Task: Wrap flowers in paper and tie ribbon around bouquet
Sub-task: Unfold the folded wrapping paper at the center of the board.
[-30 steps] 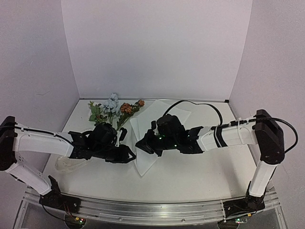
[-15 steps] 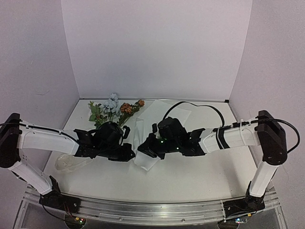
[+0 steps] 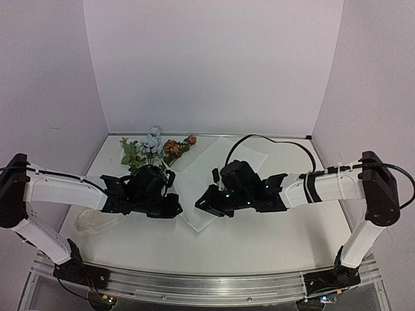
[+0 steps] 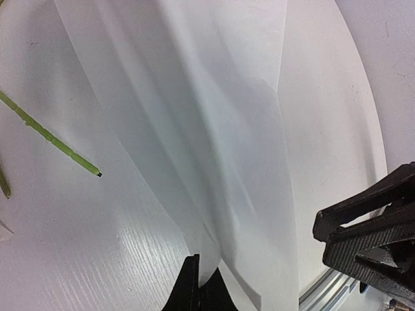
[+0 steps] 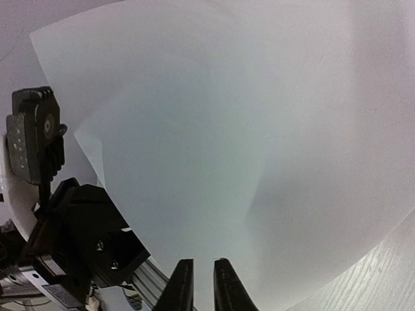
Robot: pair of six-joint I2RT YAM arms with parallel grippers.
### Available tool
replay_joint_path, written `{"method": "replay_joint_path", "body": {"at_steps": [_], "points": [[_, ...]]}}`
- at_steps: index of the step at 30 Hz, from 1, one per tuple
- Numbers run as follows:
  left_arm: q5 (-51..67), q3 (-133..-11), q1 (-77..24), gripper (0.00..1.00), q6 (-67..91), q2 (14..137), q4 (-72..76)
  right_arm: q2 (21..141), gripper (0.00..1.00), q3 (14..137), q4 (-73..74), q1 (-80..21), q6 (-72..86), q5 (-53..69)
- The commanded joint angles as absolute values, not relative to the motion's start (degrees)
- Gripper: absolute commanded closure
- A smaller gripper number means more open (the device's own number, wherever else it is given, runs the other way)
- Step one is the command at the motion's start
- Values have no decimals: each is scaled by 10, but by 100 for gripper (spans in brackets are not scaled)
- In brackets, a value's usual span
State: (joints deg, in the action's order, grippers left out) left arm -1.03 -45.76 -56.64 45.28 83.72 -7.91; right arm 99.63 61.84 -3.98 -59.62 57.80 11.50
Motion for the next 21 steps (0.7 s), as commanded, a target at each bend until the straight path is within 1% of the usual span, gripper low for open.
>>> {"method": "replay_joint_path", "body": {"at_steps": [1,5,8,10,15,21], "points": [[15,-461,-567,100,444,832,-40,970,65,682,66,-620,466,108],[46,-444,-567,100,424,811,-4,974,45,708,81,-625,392,147],[65,-441,-567,100,401,799,15,984,37,735,117,-625,352,184],[71,-442,-567,100,390,795,14,990,33,752,153,-626,324,186],[80,-433,-567,100,386,782,19,1002,32,778,228,-627,276,143],[88,-420,-567,100,390,774,26,1030,37,811,246,-627,266,121]]}}
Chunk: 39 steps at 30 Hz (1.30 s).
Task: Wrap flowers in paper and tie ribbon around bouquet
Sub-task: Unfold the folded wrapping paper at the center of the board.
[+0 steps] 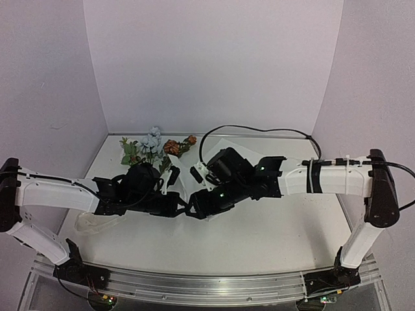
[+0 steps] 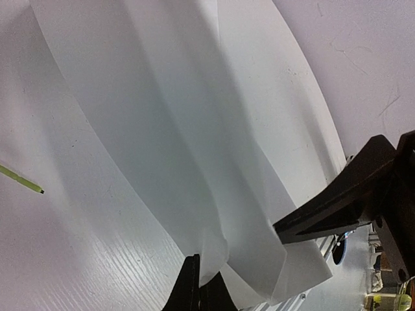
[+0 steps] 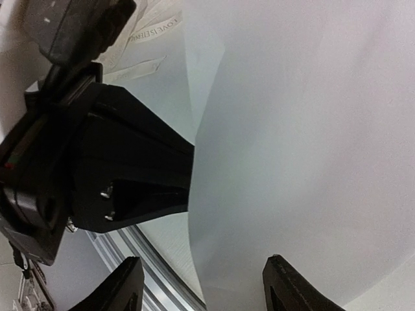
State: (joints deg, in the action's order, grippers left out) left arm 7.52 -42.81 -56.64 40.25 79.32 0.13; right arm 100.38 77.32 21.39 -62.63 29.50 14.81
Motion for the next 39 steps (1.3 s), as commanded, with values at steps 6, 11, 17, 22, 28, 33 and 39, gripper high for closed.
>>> {"method": "replay_joint_path", "body": {"at_steps": [6,11,17,22,28,33,39], "points": [[93,-416,-568,100,389,769,28,1041,35,827,245,-626,266,101],[97,-412,-568,100,386,764,34,1041,34,837,240,-625,264,80],[100,-415,-568,100,383,766,33,1060,37,867,240,-623,268,75],[101,-414,-569,100,383,766,32,1079,38,891,245,-618,270,66],[95,-412,-569,100,388,765,30,1088,55,897,245,-611,273,58],[91,-406,-569,100,399,764,35,1085,76,896,245,-606,275,54],[40,-403,-569,100,443,763,24,1069,100,883,245,-606,274,34]]}}
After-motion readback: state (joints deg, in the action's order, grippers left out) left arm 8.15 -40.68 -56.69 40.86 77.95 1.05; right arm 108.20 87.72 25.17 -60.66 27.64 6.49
